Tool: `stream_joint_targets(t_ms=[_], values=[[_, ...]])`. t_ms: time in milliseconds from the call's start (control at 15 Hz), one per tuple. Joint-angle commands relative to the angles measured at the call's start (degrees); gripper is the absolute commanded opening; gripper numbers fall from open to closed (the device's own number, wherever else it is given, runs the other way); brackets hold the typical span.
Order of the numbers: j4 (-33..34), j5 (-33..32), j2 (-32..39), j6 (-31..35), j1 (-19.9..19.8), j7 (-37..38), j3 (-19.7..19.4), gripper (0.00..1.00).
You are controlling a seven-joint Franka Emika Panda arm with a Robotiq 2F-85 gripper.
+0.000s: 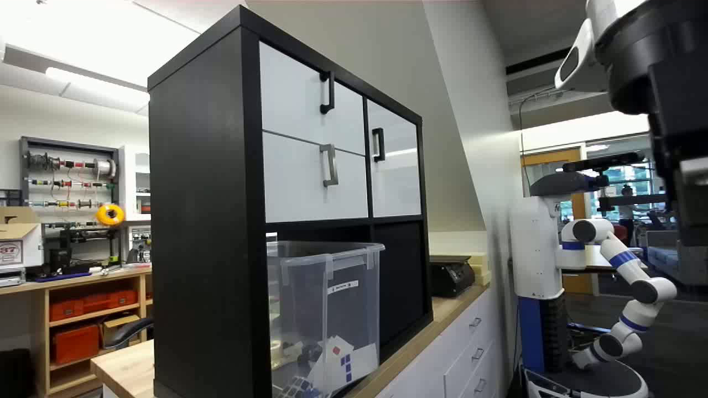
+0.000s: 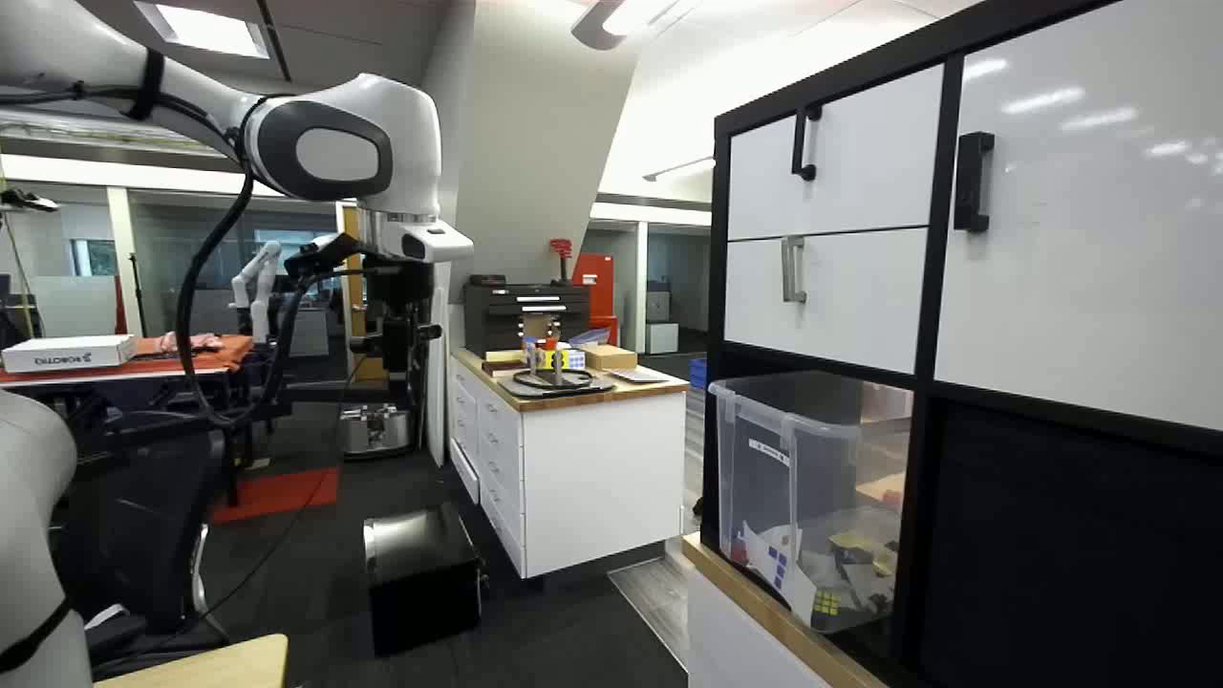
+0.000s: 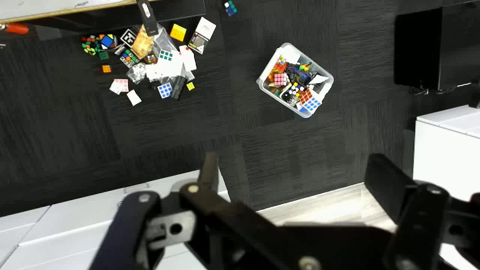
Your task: Slide the plastic box on the shelf forward
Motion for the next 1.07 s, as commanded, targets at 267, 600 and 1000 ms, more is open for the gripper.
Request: stream_joint_targets(t_ms=[267,600,1000], values=[[0.13,0.14,-0.04,-0.23,-0.35,-0.16,0.23,1.00],[-0.01,-0.06,0.30,0.55,-0.47,-0.60,0.29,1.00],[-0.36,-3.55,3.74,7.05,-1.71,-3.90,0.53,1.00]])
